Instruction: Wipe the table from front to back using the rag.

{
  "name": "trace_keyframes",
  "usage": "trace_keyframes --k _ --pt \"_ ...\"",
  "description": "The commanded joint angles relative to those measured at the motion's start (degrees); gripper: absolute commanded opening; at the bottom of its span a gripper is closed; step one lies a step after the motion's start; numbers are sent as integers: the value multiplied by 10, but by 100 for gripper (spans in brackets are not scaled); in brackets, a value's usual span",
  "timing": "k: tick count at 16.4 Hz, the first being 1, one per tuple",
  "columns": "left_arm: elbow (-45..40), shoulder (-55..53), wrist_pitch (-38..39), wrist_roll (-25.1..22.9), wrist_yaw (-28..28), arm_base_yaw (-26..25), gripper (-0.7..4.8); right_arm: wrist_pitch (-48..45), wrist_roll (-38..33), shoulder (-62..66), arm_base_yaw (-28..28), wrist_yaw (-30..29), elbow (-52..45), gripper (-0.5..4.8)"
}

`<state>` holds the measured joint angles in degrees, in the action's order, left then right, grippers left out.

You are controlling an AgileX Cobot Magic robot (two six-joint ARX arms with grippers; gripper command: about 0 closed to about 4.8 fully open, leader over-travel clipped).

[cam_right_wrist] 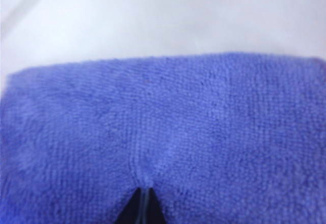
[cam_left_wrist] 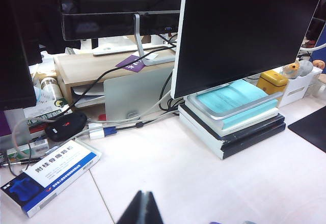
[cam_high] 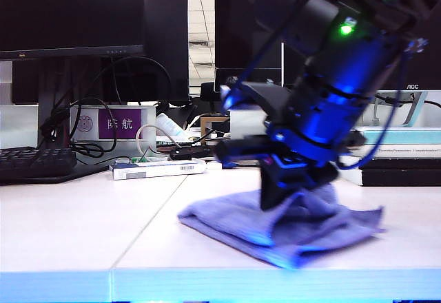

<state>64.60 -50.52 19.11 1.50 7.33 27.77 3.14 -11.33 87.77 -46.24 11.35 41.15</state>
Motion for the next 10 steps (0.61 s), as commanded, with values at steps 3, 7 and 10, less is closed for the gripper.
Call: trace_keyframes --k 3,7,10 --pt "3 1 -7 -2 2 1 -4 31 -7 -31 -22 1 -5 -5" --pt "3 1 -7 -2 2 0 -4 29 -6 -31 -23 2 -5 -5" --pt "3 1 -7 -2 2 0 -4 28 0 -27 -23 1 -5 -5"
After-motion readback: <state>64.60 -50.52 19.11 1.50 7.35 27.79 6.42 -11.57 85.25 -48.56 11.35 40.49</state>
